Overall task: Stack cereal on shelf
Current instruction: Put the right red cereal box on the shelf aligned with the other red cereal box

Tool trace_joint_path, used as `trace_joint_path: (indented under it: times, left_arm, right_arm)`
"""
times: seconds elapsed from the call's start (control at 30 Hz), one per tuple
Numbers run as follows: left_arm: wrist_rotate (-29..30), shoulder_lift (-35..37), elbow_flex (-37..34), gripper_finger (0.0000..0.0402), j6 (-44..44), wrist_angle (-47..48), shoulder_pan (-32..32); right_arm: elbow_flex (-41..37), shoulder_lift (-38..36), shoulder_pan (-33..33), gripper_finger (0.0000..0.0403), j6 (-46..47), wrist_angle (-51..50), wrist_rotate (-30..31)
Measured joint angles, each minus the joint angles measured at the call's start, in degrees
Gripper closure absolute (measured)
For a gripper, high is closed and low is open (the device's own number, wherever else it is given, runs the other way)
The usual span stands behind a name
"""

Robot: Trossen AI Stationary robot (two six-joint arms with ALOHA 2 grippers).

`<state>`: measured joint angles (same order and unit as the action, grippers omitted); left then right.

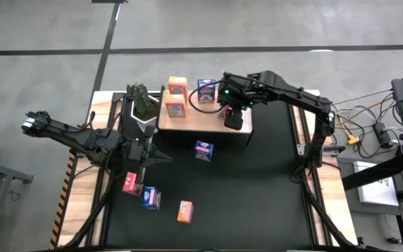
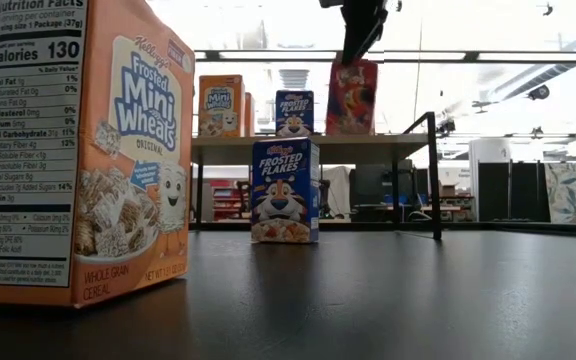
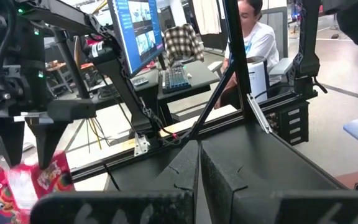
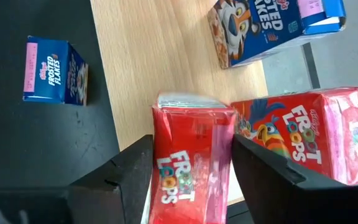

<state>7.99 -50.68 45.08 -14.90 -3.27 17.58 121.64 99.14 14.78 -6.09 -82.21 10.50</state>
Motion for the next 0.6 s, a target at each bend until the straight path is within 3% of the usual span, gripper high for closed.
trace_joint_path:
  times: [0.3,0.6]
  left_arm:
    - [0.0,-0.02,0.0,0.04,0.0,0.02,0.0]
    - [0.0,-0.02,-1.06,0.04,-0.18,0.46,0.0]
  right_arm:
    - [0.1,-0.23,0.16,0.0179,-0.52,0.17,0.04]
    - [5.33,-1.14,-1.05,0.0202,0.92,-0.78,0.02]
